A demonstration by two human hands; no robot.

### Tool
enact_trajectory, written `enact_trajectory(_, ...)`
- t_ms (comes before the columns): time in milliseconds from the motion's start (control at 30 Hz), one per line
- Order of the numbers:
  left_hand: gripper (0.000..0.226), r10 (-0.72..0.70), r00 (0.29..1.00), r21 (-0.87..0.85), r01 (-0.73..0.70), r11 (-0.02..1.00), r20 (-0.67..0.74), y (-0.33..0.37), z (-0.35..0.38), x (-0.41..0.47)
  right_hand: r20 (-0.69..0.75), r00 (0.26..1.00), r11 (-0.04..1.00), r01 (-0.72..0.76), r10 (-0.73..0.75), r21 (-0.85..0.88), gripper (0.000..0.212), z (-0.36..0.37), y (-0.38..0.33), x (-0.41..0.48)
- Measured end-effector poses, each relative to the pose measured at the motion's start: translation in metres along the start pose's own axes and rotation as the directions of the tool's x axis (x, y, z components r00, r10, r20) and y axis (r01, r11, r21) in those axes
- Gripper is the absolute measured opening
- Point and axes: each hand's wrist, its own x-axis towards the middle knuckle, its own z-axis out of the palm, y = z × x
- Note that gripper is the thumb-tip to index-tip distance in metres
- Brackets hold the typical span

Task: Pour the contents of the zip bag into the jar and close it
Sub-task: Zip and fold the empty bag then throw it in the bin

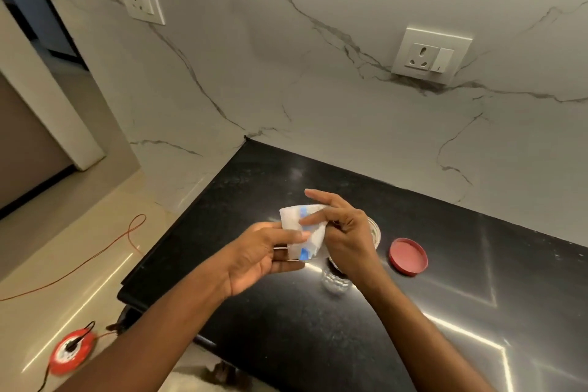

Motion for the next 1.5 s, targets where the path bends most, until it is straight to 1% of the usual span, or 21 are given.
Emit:
enact_trajectory(33, 0.062, 0.015, 0.999, 0.004, -0.015, 1.000, -0.036, 0.000, -0.006, -0.002, -0.010, 0.998, 0.997, -0.061, 0.061, 0.052, 0.035, 0.005, 0.002, 0.001)
enact_trajectory(100, 0.059, 0.057, 0.994, 0.049, -0.053, 0.997, -0.093, 0.001, -0.023, -0.005, 0.000, 0.967, 0.922, -0.244, 0.256, 0.302, 0.035, 0.019, 0.000, 0.000)
enact_trajectory(133, 0.057, 0.083, 0.990, 0.083, -0.074, 0.994, -0.114, 0.001, -0.031, -0.007, 0.052, 0.936, 0.826, -0.332, 0.348, 0.455, 0.033, 0.024, -0.002, 0.000)
enact_trajectory(167, 0.056, 0.107, 0.986, 0.114, -0.092, 0.989, -0.132, 0.001, -0.042, -0.008, 0.124, 0.904, 0.718, -0.403, 0.409, 0.568, 0.039, 0.031, -0.002, -0.001)
enact_trajectory(200, 0.055, 0.125, 0.981, 0.138, -0.104, 0.985, -0.149, 0.000, -0.053, -0.010, 0.194, 0.879, 0.653, -0.456, 0.435, 0.605, 0.048, 0.039, -0.003, -0.002)
enact_trajectory(233, 0.057, 0.143, 0.976, 0.159, -0.117, 0.980, -0.162, 0.000, -0.065, -0.012, 0.251, 0.864, 0.649, -0.496, 0.437, 0.577, 0.053, 0.048, -0.003, -0.003)
enact_trajectory(267, 0.059, 0.164, 0.971, 0.180, -0.133, 0.975, -0.172, 0.000, -0.077, -0.014, 0.287, 0.857, 0.690, -0.516, 0.429, 0.509, 0.053, 0.060, -0.004, -0.003)
enact_trajectory(333, 0.064, 0.210, 0.957, 0.233, -0.162, 0.959, -0.199, 0.000, -0.104, -0.017, 0.289, 0.865, 0.786, -0.496, 0.410, 0.369, 0.040, 0.091, -0.006, -0.002)
enact_trajectory(433, 0.064, 0.285, 0.915, 0.270, -0.209, 0.940, -0.285, -0.004, -0.161, -0.026, 0.168, 0.895, 0.830, -0.447, 0.414, 0.334, 0.024, 0.154, -0.008, 0.009)
enact_trajectory(533, 0.058, 0.380, 0.841, 0.365, -0.240, 0.899, -0.384, -0.014, -0.235, -0.041, 0.069, 0.910, 0.876, -0.412, 0.408, 0.250, 0.022, 0.236, -0.017, 0.026)
enact_trajectory(600, 0.053, 0.373, 0.819, 0.343, -0.232, 0.910, -0.437, -0.026, -0.294, -0.056, 0.013, 0.910, 0.894, -0.411, 0.415, 0.179, 0.019, 0.298, -0.019, 0.039)
enact_trajectory(700, 0.039, 0.285, 0.809, 0.230, -0.190, 0.954, -0.514, -0.041, -0.375, -0.076, -0.041, 0.888, 0.880, -0.447, 0.459, 0.159, 0.010, 0.385, -0.015, 0.058)
enact_trajectory(800, 0.017, 0.184, 0.752, 0.157, -0.109, 0.982, -0.633, -0.056, -0.445, -0.086, 0.017, 0.793, 0.764, -0.593, 0.610, 0.255, 0.010, 0.466, 0.001, 0.071)
enact_trajectory(867, 0.004, 0.117, 0.704, 0.132, -0.034, 0.991, -0.701, -0.071, -0.489, -0.087, 0.084, 0.656, 0.612, -0.737, 0.750, 0.288, 0.012, 0.519, 0.026, 0.074)
enact_trajectory(933, 0.010, 0.031, 0.674, 0.093, 0.057, 0.994, -0.738, -0.090, -0.524, -0.082, 0.077, 0.521, 0.480, -0.827, 0.850, 0.293, 0.010, 0.567, 0.061, 0.072)
enact_trajectory(967, 0.014, -0.010, 0.670, 0.073, 0.096, 0.993, -0.742, -0.099, -0.535, -0.077, 0.048, 0.474, 0.443, -0.850, 0.879, 0.286, 0.010, 0.584, 0.083, 0.070)
enact_trajectory(1067, 0.023, -0.131, 0.698, 0.021, 0.205, 0.978, -0.704, -0.142, -0.566, -0.051, -0.081, 0.351, 0.360, -0.911, 0.933, 0.200, 0.018, 0.627, 0.163, 0.056)
enact_trajectory(1167, 0.037, -0.230, 0.759, 0.015, 0.300, 0.954, -0.610, -0.194, -0.588, -0.024, -0.215, 0.238, 0.252, -0.967, 0.947, 0.041, 0.026, 0.644, 0.255, 0.036)
enact_trajectory(1233, 0.043, -0.268, 0.783, 0.011, 0.331, 0.944, -0.562, -0.235, -0.602, -0.003, -0.277, 0.208, 0.200, -0.978, 0.938, -0.058, 0.033, 0.651, 0.318, 0.022)
enact_trajectory(1333, 0.040, -0.300, 0.791, 0.036, 0.375, 0.926, -0.533, -0.293, -0.622, 0.020, -0.293, 0.179, 0.144, -0.980, 0.939, -0.137, 0.043, 0.658, 0.406, 0.004)
enact_trajectory(1500, 0.031, -0.349, 0.785, 0.076, 0.446, 0.892, -0.512, -0.379, -0.643, 0.050, -0.300, 0.149, 0.108, -0.983, 0.942, -0.150, 0.048, 0.668, 0.514, -0.012)
